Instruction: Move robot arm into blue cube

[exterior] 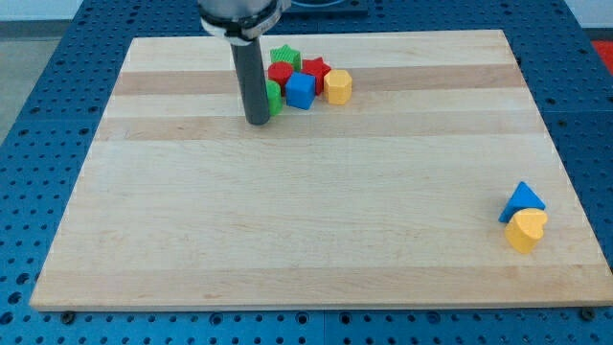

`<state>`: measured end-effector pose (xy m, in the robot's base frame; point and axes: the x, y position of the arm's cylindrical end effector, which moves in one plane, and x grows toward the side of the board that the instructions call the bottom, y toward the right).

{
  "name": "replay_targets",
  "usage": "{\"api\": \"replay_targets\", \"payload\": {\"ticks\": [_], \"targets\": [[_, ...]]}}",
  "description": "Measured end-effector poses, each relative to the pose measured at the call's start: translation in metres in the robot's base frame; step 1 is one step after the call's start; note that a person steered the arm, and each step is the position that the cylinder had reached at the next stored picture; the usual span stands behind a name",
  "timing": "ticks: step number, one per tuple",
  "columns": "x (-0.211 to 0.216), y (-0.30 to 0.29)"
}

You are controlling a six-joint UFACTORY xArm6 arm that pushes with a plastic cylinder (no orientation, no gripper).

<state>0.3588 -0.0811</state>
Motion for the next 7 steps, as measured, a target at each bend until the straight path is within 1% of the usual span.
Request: {"api": "replay_targets", "payload": {"ticks": [1,2,3,4,5,6,7], "targets": [[-0.014,0.001],[-0.013,0.001],[0.046,0.029],[0.087,0.074],[0.061,0.123],[0.037,0.139],[0.028,0.116]]}}
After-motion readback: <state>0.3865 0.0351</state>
